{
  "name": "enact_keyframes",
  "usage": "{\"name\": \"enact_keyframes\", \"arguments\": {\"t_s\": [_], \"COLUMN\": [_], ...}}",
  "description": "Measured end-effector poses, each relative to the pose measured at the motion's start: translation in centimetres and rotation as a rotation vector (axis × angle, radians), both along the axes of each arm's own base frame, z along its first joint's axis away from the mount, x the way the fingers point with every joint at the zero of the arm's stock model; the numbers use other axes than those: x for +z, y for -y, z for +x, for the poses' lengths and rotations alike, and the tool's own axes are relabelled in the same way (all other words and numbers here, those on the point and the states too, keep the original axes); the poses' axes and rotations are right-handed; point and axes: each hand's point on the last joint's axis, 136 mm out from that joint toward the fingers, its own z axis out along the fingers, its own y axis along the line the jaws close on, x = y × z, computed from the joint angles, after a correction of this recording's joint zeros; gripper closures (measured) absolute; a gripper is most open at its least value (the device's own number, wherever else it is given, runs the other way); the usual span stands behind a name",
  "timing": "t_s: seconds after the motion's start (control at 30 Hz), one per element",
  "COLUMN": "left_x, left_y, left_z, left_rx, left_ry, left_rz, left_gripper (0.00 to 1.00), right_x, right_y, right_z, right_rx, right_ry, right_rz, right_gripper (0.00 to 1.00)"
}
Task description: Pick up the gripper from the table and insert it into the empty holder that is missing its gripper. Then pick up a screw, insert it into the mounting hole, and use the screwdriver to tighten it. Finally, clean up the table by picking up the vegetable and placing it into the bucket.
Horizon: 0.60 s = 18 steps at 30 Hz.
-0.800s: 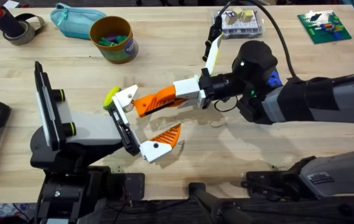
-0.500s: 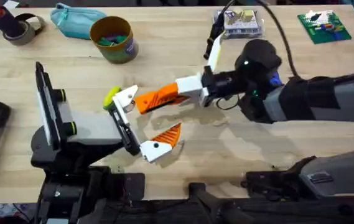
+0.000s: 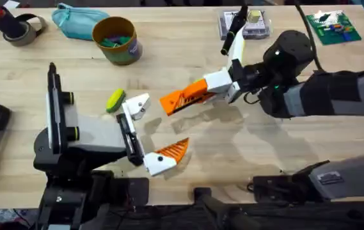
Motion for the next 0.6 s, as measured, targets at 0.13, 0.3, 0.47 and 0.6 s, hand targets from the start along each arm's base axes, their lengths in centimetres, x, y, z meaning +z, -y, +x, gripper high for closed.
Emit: {"name": "enact_keyframes", "arguments": {"t_s": [0.13, 0.3, 0.47, 0.6], "left_x": [0.0, -0.1, -0.1, -0.1], "left_y": [0.2, 0.4, 0.5, 0.5], "left_z": [-0.6, -1.0, -1.3, -1.4], "left_rx": [-0.038, -0.059, -0.080, -0.086], "left_ry": [-0.009, -0.011, -0.012, -0.008], "left_rz": [-0.004, -0.006, -0.005, -0.004], "left_gripper": [0.015, 0.014, 0.014, 0.014], "right_x": [0.0, 0.1, 0.3, 0.3], "right_y": [0.1, 0.1, 0.2, 0.2], "right_z": [-0.3, -0.5, -0.5, -0.6], "right_rx": [0.021, 0.028, 0.032, 0.032], "right_ry": [-0.003, 0.012, 0.029, 0.029], "right_rz": [-0.002, 0.003, 0.008, 0.008], "right_gripper": [0.979, 0.979, 0.979, 0.979]}}
